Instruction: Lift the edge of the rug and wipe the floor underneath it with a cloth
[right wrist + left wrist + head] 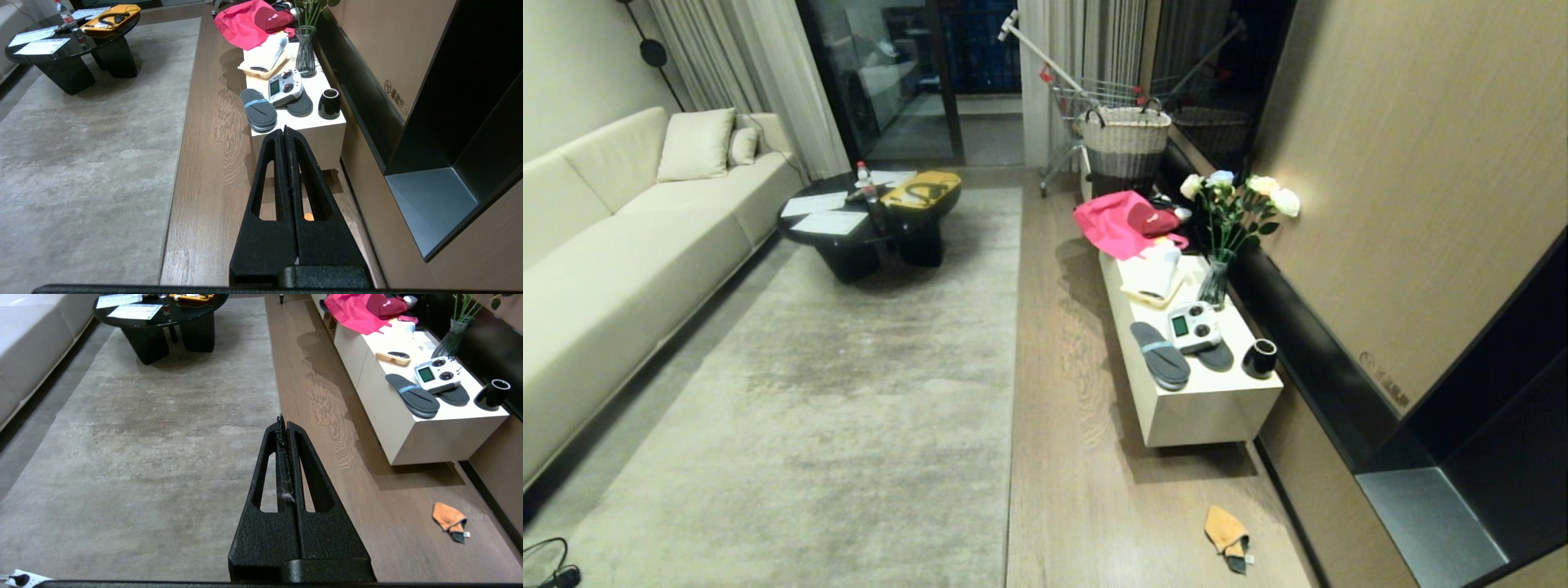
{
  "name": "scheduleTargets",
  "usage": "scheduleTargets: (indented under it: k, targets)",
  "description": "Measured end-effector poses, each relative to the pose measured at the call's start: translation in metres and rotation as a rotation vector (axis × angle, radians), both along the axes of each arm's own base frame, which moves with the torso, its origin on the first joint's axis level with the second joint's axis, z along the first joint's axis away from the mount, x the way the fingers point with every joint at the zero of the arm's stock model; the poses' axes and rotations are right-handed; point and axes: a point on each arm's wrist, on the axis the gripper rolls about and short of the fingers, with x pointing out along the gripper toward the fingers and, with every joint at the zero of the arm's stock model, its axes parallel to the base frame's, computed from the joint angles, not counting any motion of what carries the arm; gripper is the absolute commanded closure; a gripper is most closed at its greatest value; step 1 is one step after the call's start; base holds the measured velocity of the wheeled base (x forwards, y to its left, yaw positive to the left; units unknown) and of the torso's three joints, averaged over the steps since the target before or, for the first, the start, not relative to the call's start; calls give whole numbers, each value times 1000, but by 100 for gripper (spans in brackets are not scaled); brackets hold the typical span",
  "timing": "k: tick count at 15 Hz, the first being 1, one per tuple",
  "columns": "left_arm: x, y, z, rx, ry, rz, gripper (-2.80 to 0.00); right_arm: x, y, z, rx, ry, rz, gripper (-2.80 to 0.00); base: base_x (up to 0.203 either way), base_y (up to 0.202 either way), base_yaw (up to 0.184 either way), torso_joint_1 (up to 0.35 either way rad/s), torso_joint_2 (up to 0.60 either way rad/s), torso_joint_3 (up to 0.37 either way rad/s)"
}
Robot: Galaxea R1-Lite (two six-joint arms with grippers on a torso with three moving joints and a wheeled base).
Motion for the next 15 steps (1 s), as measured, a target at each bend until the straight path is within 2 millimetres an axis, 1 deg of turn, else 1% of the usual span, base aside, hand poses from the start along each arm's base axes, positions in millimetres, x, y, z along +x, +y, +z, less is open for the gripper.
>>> scheduleTargets:
  k: [8,15]
  targets:
    - [0,0,0,0,0,0,0,0,0,0,1,-1,-1,0,0,0,0,0,0,0]
    - [0,0,0,0,0,1,0,0,0,0,3,-1,-3,0,0,0,0,-108,257,152]
